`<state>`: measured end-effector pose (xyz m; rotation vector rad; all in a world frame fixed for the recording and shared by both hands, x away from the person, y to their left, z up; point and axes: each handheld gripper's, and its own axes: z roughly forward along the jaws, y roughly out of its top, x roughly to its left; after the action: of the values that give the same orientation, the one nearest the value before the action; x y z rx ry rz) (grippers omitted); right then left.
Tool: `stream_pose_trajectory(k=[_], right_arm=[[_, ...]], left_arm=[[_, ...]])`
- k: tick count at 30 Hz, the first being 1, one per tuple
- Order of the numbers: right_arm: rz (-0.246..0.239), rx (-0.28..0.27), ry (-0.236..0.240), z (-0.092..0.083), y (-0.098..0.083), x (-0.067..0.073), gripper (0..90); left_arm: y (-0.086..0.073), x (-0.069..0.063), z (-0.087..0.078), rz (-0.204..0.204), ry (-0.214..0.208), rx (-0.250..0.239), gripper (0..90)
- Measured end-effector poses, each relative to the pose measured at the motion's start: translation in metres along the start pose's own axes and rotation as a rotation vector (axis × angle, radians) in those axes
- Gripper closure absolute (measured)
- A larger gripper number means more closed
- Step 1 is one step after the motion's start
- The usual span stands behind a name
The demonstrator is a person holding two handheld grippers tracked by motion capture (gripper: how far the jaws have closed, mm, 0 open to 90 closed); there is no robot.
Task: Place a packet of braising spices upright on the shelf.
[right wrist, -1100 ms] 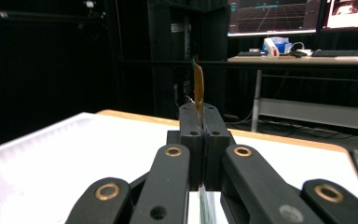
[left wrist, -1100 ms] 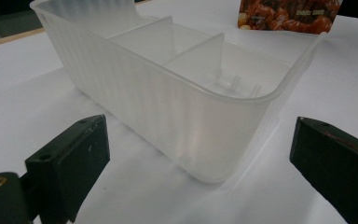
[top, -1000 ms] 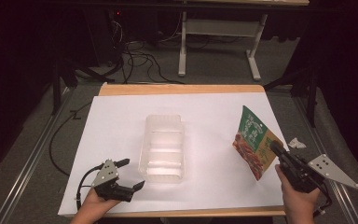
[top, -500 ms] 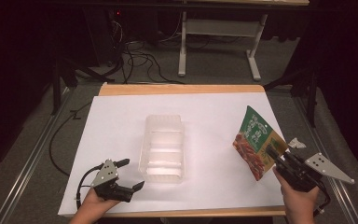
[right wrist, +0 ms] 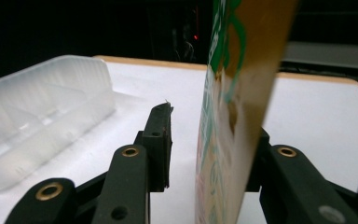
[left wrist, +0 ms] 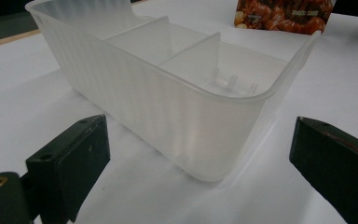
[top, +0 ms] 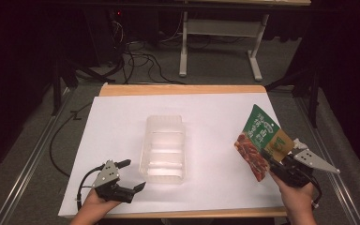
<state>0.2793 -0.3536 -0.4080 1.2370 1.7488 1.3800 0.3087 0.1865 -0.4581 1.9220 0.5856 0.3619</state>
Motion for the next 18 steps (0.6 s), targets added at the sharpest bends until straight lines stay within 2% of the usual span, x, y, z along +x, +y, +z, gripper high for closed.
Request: stream_pose_trajectory(k=[5,10,11,12,13,14,18], right_arm=[[0.005,0.015,-0.038,0.0021,-0.0008,0.0001,69.8],[0.041,0.026,-0.027,0.0041,-0.0026,-0.0027,81.8],[0.041,0.026,-0.027,0.0041,-0.0026,-0.0027,81.8],[0.052,0.023,-0.012,0.0043,-0.0035,-0.0045,85.3],[0.052,0.023,-0.012,0.0043,-0.0035,-0.0045,85.3],[0.049,0.024,-0.021,0.0042,-0.0038,-0.0052,88.9],[0.050,0.027,-0.023,0.0039,-0.0031,-0.0062,90.0]], left_arm=[[0.0000,-0.0002,-0.0004,-0.001,0.000,-0.001,5.6],[-0.0001,0.0004,-0.0005,-0.005,-0.002,-0.003,5.6],[-0.0001,0.0004,-0.0005,-0.005,-0.002,-0.003,5.6],[-0.0003,0.0010,-0.0006,-0.007,-0.002,-0.005,5.5],[-0.0003,0.0010,-0.0006,-0.007,-0.002,-0.005,5.5],[-0.0004,0.0012,-0.0005,-0.007,-0.002,-0.005,5.5],[-0.0006,0.0008,0.0009,-0.007,-0.004,-0.001,5.5]])
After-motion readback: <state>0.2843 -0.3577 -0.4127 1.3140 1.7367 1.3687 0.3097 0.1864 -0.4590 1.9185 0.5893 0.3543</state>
